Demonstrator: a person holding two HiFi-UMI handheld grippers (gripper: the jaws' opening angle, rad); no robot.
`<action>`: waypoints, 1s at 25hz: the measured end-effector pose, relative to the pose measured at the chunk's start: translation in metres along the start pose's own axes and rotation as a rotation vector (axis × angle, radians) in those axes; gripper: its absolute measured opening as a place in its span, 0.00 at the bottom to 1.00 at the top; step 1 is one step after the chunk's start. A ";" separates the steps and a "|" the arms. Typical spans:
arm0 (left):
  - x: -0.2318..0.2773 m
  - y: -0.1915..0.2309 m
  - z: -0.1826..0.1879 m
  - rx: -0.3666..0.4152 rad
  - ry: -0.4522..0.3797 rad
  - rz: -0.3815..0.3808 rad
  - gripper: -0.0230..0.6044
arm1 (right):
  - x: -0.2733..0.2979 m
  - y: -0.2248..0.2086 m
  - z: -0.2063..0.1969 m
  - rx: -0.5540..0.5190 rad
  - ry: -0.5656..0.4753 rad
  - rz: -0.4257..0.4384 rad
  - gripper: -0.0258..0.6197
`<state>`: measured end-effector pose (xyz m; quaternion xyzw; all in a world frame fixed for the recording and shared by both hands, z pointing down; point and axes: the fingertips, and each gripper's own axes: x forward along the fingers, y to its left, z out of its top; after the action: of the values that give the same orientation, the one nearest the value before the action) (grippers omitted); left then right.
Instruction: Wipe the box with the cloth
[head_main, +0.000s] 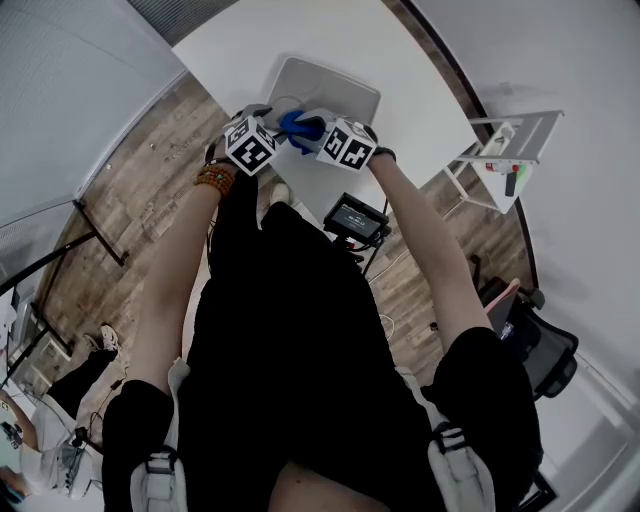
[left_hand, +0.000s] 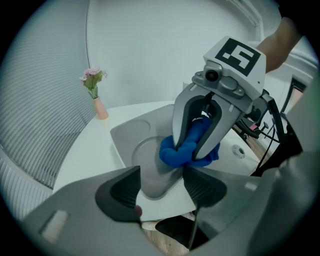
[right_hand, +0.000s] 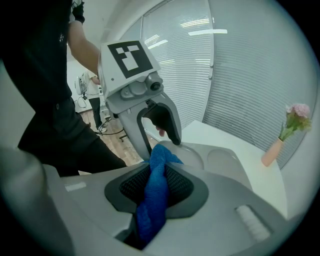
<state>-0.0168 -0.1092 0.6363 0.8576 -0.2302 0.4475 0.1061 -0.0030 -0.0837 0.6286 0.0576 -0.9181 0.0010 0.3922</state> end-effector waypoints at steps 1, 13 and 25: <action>0.000 0.001 0.000 -0.001 0.000 0.001 0.65 | 0.001 0.003 0.000 -0.004 0.000 0.010 0.20; -0.001 -0.002 -0.001 -0.018 -0.032 0.023 0.65 | -0.005 0.019 -0.002 0.100 -0.012 0.184 0.20; -0.015 -0.010 -0.024 0.007 -0.028 0.082 0.68 | -0.055 -0.039 0.023 0.222 -0.135 0.201 0.22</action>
<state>-0.0364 -0.0869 0.6378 0.8539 -0.2651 0.4404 0.0812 0.0224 -0.1182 0.5719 0.0085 -0.9376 0.1380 0.3190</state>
